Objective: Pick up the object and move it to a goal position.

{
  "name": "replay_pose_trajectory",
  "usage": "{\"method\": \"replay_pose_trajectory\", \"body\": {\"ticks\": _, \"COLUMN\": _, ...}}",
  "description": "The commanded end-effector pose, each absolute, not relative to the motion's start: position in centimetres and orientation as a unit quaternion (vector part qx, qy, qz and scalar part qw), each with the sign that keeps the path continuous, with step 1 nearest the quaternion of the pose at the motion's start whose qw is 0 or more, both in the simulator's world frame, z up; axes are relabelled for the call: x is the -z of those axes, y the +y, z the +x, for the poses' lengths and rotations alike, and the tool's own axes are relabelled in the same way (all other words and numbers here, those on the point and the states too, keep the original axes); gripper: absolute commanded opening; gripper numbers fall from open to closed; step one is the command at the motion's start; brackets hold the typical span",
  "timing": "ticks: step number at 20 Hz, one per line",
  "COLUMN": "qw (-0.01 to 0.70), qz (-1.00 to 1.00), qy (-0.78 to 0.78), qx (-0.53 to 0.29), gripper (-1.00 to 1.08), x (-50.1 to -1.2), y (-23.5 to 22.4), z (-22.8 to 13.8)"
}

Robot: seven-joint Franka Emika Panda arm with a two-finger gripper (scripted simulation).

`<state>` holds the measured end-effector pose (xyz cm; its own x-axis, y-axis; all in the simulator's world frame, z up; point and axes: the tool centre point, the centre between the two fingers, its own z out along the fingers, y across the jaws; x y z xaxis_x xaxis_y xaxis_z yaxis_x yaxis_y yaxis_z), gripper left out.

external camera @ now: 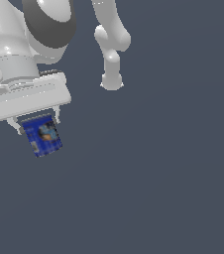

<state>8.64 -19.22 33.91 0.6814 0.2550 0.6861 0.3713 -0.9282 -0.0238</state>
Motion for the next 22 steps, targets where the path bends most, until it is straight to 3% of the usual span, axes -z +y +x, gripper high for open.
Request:
{"method": "replay_pose_trajectory", "body": {"ticks": 1, "qw": 0.084, "qz": -0.904, "qy": -0.180, "qx": 0.379, "gripper": -1.00, "x": -35.5, "y": -20.4, "z": 8.9}}
{"method": "replay_pose_trajectory", "body": {"ticks": 12, "qw": 0.099, "qz": -0.875, "qy": -0.204, "qx": 0.427, "gripper": -1.00, "x": -39.7, "y": -24.2, "z": 9.5}}
{"method": "replay_pose_trajectory", "body": {"ticks": 22, "qw": 0.101, "qz": -0.873, "qy": -0.205, "qx": 0.430, "gripper": -1.00, "x": -40.0, "y": -24.5, "z": 9.6}}
